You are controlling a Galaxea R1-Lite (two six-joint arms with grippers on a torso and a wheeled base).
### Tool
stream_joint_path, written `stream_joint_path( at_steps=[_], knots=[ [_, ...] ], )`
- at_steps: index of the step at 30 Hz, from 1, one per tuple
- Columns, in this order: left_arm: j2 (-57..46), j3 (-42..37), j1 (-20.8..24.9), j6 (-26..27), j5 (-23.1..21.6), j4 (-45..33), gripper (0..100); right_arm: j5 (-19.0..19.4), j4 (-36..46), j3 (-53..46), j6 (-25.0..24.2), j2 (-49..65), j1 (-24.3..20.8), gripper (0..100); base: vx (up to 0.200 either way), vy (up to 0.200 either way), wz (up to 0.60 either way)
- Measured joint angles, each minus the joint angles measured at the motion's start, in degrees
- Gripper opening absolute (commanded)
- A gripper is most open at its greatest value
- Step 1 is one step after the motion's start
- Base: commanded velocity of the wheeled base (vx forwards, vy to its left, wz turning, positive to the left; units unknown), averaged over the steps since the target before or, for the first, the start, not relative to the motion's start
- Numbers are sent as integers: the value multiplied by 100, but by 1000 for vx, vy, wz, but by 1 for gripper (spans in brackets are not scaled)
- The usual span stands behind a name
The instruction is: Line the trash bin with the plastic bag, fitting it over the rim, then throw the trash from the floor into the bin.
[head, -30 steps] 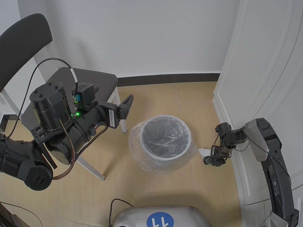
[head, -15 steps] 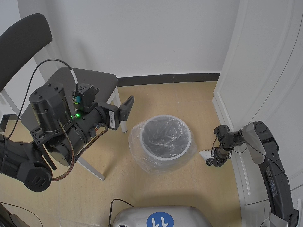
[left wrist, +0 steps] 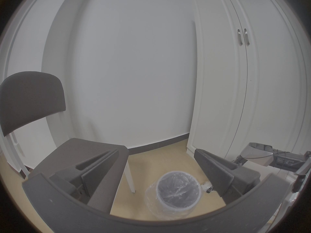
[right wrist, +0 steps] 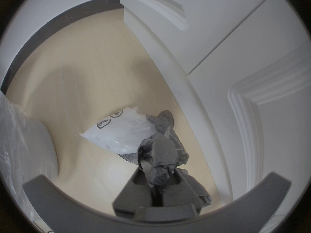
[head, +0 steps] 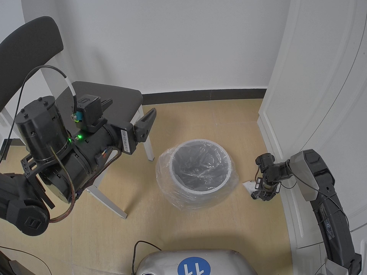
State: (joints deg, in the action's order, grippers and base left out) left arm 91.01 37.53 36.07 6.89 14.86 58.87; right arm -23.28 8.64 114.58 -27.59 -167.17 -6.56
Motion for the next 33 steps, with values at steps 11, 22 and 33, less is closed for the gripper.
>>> stream_joint_path(
  at_steps=[11, 22, 33],
  knots=[
    [-350, -151, -7, 282, 11, 11, 100, -33, -1647, -1232, 277, 711, -68, 0, 0, 0, 0],
    [-660, -597, -18, 1117, 24, 1281, 100, 862, -4934, -4038, 1330, 2411, -110, 0, 0, 0, 0],
    [-931, -989, -79, 1698, 35, 2174, 100, 1150, -5884, -5431, 4283, 3768, -140, 0, 0, 0, 0]
  ],
)
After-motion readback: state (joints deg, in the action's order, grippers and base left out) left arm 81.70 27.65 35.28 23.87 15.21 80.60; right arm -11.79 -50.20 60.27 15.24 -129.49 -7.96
